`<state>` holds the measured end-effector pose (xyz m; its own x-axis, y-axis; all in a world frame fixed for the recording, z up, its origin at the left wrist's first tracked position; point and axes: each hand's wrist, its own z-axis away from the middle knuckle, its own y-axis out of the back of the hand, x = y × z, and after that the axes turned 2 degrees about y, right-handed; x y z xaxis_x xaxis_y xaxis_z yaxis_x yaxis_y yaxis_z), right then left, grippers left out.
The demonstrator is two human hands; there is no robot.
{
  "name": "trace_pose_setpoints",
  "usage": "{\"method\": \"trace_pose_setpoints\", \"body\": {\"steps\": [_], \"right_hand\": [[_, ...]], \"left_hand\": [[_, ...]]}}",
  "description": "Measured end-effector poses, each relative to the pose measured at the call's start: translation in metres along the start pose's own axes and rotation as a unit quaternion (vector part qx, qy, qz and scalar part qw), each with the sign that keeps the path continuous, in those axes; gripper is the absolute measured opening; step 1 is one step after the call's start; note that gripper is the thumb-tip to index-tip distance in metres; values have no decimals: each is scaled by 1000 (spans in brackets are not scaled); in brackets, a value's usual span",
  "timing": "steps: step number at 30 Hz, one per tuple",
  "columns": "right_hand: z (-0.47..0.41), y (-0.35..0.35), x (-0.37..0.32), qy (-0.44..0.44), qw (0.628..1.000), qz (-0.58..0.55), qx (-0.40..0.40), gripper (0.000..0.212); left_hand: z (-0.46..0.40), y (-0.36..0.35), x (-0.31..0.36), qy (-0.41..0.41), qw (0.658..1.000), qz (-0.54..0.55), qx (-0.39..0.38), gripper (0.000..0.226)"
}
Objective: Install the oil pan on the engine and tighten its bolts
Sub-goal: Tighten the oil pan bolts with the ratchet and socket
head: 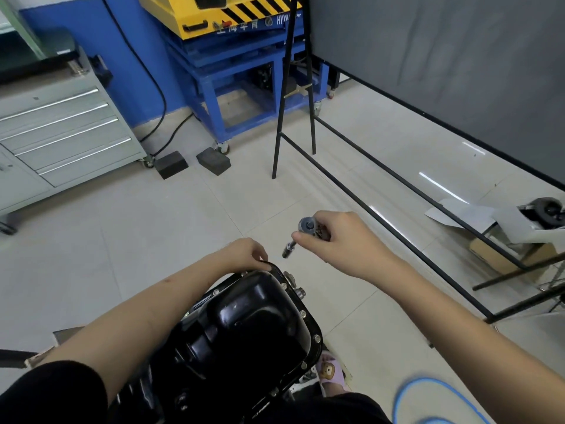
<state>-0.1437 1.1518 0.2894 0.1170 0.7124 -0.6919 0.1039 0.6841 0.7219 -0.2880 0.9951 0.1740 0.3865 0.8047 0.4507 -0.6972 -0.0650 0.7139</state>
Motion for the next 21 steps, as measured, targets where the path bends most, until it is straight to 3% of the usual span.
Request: {"method": "trace_pose_setpoints", "body": {"steps": [12, 21], "right_hand": [[17, -22, 23, -14, 995, 15, -94, 45], [17, -29, 24, 1, 995, 33, -96, 46]], "left_hand": [[-8, -5, -4, 36, 997, 42, -57, 20], [-8, -4, -3, 30, 997, 24, -69, 23]]}}
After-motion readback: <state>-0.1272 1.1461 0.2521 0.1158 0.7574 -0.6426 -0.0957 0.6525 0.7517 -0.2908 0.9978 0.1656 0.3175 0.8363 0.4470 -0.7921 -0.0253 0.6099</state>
